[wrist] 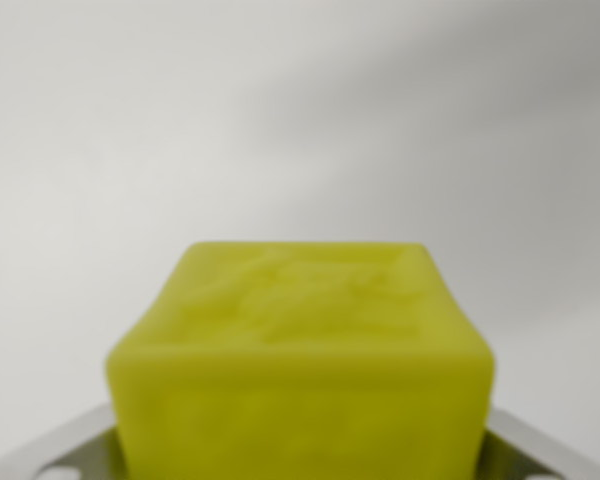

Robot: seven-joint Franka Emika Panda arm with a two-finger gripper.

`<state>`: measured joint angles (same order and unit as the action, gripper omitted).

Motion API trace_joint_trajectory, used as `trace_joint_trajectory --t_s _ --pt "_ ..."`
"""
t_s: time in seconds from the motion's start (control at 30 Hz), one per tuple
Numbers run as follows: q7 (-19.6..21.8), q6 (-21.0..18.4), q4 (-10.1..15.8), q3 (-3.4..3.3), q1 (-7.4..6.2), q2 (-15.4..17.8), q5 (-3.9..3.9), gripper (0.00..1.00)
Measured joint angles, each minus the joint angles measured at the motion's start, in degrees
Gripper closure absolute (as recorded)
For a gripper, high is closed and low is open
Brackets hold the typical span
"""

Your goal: Pick yellow cube

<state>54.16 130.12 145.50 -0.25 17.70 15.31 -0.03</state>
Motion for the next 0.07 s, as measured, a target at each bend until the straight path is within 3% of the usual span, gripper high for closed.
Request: trace_joint_trajectory --t_s 0.07 --pt "0.0 0.0 0.0 0.00 0.00 0.0 0.00 1.00"
